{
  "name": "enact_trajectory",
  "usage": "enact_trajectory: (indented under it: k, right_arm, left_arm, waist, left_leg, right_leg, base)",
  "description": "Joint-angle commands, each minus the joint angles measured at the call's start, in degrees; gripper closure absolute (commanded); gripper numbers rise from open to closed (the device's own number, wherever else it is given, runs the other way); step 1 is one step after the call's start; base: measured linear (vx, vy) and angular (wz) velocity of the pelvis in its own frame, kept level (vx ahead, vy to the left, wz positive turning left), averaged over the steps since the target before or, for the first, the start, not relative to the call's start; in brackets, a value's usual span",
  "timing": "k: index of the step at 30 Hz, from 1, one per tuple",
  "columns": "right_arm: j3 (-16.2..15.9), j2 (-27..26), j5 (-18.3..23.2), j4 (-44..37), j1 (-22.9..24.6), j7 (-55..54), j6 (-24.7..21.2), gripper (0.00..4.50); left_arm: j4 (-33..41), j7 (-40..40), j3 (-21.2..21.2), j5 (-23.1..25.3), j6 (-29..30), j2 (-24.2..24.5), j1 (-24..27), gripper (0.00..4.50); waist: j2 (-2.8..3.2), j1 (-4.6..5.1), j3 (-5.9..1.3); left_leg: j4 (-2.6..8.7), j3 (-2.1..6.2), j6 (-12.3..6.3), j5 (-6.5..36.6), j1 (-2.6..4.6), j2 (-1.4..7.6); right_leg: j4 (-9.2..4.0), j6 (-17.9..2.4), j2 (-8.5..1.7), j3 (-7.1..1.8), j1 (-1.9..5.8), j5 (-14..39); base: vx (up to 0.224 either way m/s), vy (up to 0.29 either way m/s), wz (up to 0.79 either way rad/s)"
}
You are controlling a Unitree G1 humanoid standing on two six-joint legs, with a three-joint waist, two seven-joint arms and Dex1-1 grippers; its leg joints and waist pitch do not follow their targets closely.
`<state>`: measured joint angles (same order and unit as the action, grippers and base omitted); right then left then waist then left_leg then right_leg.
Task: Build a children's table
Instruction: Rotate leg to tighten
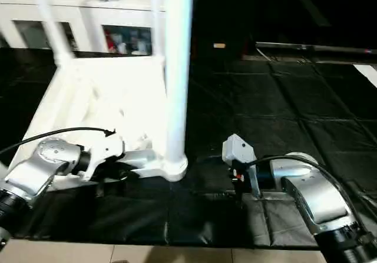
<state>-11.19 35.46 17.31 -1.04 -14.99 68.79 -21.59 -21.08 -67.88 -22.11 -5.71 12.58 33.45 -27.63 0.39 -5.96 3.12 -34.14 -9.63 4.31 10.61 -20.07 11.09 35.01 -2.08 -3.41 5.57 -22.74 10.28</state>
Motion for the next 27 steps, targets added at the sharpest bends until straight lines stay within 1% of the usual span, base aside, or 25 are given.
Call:
enact_trajectory:
  k: [1, 2, 3, 4, 5, 7, 9, 10, 11, 12, 14, 15, 16, 17, 20, 22, 24, 27]
  right_arm:
    - [-0.1, -0.3, -0.5, 0.3, -1.1, -0.5, 1.1, 0.00]
    - [-0.1, -0.4, -0.5, 0.4, -1.3, -0.5, 1.2, 0.00]
    - [-0.1, -0.5, -0.5, 0.8, -1.5, -0.5, 1.2, 0.00]
    - [-0.2, -0.7, -0.7, 1.1, -1.8, -0.6, 1.4, 0.00]
    - [-0.3, -0.8, -0.8, 1.4, -2.0, -0.6, 1.6, 0.00]
    - [-0.5, -1.0, -1.0, 1.3, -2.0, -0.8, 1.6, 0.00]
    - [-0.6, -1.1, -0.9, 1.1, -2.0, -0.9, 1.5, 0.00]
    - [-0.7, -1.1, -0.9, 1.0, -2.0, -0.9, 1.5, 0.00]
    - [-0.7, -1.2, -0.9, 1.0, -2.1, -1.0, 1.5, 0.00]
    - [-0.7, -1.3, -0.9, 1.1, -2.1, -1.0, 1.5, 0.00]
    - [-0.7, -1.3, -0.9, 1.2, -2.2, -1.0, 1.5, 0.00]
    - [-0.7, -1.4, -0.9, 1.2, -2.2, -1.1, 1.6, 0.00]
    - [-0.7, -1.4, -0.9, 1.2, -2.2, -1.1, 1.6, 0.00]
    - [-0.8, -1.5, -1.0, 1.2, -2.2, -1.1, 1.7, 0.00]
    - [-0.9, -1.7, -1.1, 1.6, -2.5, -1.2, 1.9, 0.00]
    - [-1.0, -1.9, -1.2, 1.8, -2.8, -1.3, 2.0, 0.00]
    - [-1.0, -2.0, -1.3, 2.1, -3.0, -1.2, 2.1, 0.00]
    - [-1.0, -2.1, -1.4, 2.4, -3.2, -1.2, 2.3, 0.00]
  left_arm:
    - [1.1, -0.7, 2.7, -3.1, -1.1, -0.2, -0.1, 4.46]
    - [1.1, -1.3, 2.6, -3.2, -1.3, -0.1, 0.2, 4.46]
    - [0.9, -1.6, 2.6, -3.1, -1.4, 0.0, 0.3, 4.46]
    - [0.7, -1.8, 2.5, -2.9, -1.8, 0.2, 0.4, 4.46]
    - [0.4, -1.8, 2.4, -2.5, -2.0, 0.4, 0.6, 4.46]
    - [-0.2, -0.3, 2.4, -1.2, -2.3, 0.5, 0.6, 4.46]
    - [-0.6, 0.9, 3.3, -1.5, -1.1, -0.3, 0.5, 4.46]
    - [-0.6, 1.0, 3.6, -1.8, -0.6, -0.6, 0.5, 4.46]
    - [-0.9, 1.3, 4.0, -1.9, -0.9, -1.0, 0.3, 4.46]
    - [-1.1, 1.6, 4.1, -1.7, -1.2, -1.2, 0.3, 4.22]
    - [-1.4, 1.8, 4.2, -1.6, -1.3, -1.3, 0.2, 3.95]
    - [-1.7, 1.9, 4.3, -1.4, -1.2, -1.5, 0.1, 3.91]
    - [-1.7, 2.0, 4.3, -1.4, -1.2, -1.6, 0.0, 3.91]
    - [-1.9, 2.0, 4.3, -1.2, -1.1, -1.6, -0.1, 3.82]
    - [-2.6, 2.0, 4.1, -0.8, -1.5, -1.6, -0.4, 3.82]
    - [-3.2, 2.2, 4.9, -1.4, -2.2, -2.1, -0.5, 3.82]
    - [-3.4, 1.9, 5.1, -1.3, -2.3, -2.2, -0.4, 3.82]
    - [-3.5, 1.6, 4.8, -1.0, -2.3, -2.3, -0.4, 4.16]
  waist:
    - [-0.01, -0.49, -3.78]
    - [-0.09, -0.62, -3.93]
    - [-0.02, -0.74, -3.94]
    - [-0.21, -0.87, -3.99]
    - [-0.06, -0.95, -3.99]
    - [0.02, -0.96, -3.96]
    - [0.03, -0.88, -3.86]
    - [0.14, -0.88, -3.80]
    - [0.07, -0.82, -3.66]
    - [0.08, -0.80, -3.64]
    - [0.11, -0.74, -3.51]
    - [0.19, -0.86, -3.63]
    - [0.12, -0.88, -3.59]
    - [0.14, -0.89, -3.58]
    - [0.10, -0.90, -3.58]
    - [0.07, -0.89, -3.58]
    - [0.04, -0.93, -3.63]
    - [0.08, -0.93, -3.64]
  left_leg:
    - [3.56, 0.74, -2.70, 11.4, -0.09, 1.72]
    - [3.45, 0.64, -2.88, 10.6, -0.08, 1.68]
    - [3.48, 0.63, -3.00, 10.1, -0.07, 1.70]
    - [3.48, 0.57, -3.21, 9.2, -0.22, 1.71]
    - [3.53, 0.60, -3.27, 8.9, -0.23, 1.77]
    - [3.55, 0.62, -3.12, 9.0, -0.22, 1.84]
    - [3.64, 0.61, -2.91, 9.8, -0.15, 1.84]
    - [3.67, 0.62, -2.81, 10.2, -0.07, 1.85]
    - [3.69, 0.59, -2.61, 11.2, 0.01, 1.75]
    - [3.69, 0.60, -2.53, 11.5, 0.04, 1.73]
    - [3.62, 0.54, -2.40, 12.3, 0.14, 1.54]
    - [3.51, 0.52, -2.33, 12.3, 0.26, 1.51]
    - [3.61, 0.58, -2.41, 12.2, 0.26, 1.63]
    - [3.68, 0.64, -2.42, 12.7, 0.32, 1.73]
    - [3.73, 0.73, -2.40, 13.2, 0.32, 1.72]
    - [3.71, 0.71, -2.46, 13.1, 0.18, 1.64]
    - [3.67, 0.68, -2.48, 12.7, 0.20, 1.66]
    - [3.72, 0.72, -2.48, 12.6, 0.19, 1.72]
  right_leg:
    - [-5.37, -6.1, -4.73, -3.11, 3.05, 20.1]
    - [-5.30, -6.2, -4.77, -3.19, 3.15, 19.5]
    - [-5.23, -6.3, -4.76, -3.22, 3.16, 19.2]
    - [-5.06, -6.3, -4.69, -3.24, 3.25, 18.2]
    - [-5.02, -6.4, -4.73, -3.17, 3.22, 18.1]
    - [-5.00, -6.4, -4.64, -3.16, 3.19, 18.0]
    - [-5.11, -6.2, -4.67, -3.12, 3.18, 18.9]
    - [-5.22, -6.1, -4.71, -3.12, 3.13, 19.6]
    - [-5.61, -5.4, -4.76, -3.05, 3.11, 22.2]
    - [-5.71, -5.1, -4.78, -3.03, 3.10, 22.9]
    - [-6.22, -3.9, -4.77, -2.89, 2.94, 26.0]
    - [-6.27, -3.9, -4.88, -2.91, 2.94, 26.2]
    - [-6.25, -4.0, -4.79, -2.93, 2.86, 25.7]
    - [-6.21, -4.0, -4.71, -2.89, 2.76, 25.7]
    - [-6.18, -3.8, -4.76, -2.85, 2.79, 25.8]
    - [-6.21, -3.7, -4.81, -2.84, 2.88, 25.9]
    - [-6.17, -3.7, -4.83, -2.90, 2.83, 25.6]
    - [-6.05, -4.0, -4.80, -2.90, 2.84, 25.0]
  base:
    - [0.000, 0.000, 0.00]
    - [0.000, 0.000, 0.00]
    - [0.000, 0.000, 0.00]
    - [0.000, 0.000, 0.00]
    - [0.000, 0.000, 0.00]
    - [0.000, 0.000, 0.00]
    - [0.000, 0.000, 0.00]
    - [0.000, 0.000, 0.00]
    - [0.000, 0.000, 0.00]
    - [0.000, 0.000, 0.00]
    - [0.000, 0.000, 0.00]
    - [0.000, 0.000, 0.00]
    - [0.000, 0.000, 0.00]
    - [0.000, 0.000, 0.00]
    - [0.000, 0.000, 0.00]
    - [0.000, 0.000, 0.00]
    - [0.000, 0.000, 0.00]
    - [0.000, 0.000, 0.00]
